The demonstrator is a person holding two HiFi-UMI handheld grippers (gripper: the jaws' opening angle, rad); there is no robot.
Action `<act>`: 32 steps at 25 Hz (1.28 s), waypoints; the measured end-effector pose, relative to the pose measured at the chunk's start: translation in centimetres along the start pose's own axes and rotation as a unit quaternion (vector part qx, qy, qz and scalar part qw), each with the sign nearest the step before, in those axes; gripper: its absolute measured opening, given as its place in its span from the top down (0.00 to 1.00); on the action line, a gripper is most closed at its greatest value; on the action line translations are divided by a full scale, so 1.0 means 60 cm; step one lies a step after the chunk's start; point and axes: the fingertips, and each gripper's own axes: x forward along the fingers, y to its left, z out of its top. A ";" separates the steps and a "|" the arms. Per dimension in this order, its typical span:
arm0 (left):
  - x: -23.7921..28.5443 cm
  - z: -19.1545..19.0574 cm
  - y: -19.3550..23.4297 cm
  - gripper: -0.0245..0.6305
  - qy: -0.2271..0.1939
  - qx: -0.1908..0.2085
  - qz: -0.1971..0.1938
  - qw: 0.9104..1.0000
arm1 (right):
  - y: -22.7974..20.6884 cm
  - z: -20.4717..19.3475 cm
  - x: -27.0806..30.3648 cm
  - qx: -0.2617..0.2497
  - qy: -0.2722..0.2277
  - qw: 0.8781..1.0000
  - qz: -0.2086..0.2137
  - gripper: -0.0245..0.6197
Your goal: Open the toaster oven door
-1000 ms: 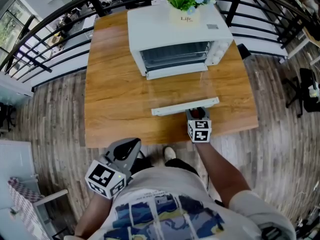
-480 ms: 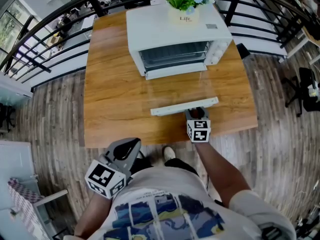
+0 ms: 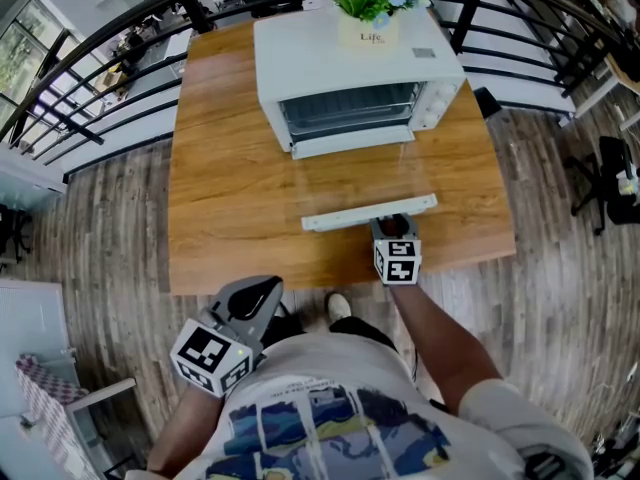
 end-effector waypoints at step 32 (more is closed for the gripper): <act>0.007 0.001 -0.004 0.96 -0.005 -0.002 0.000 1.000 | 0.001 -0.001 0.000 -0.001 0.001 1.000 0.000 0.66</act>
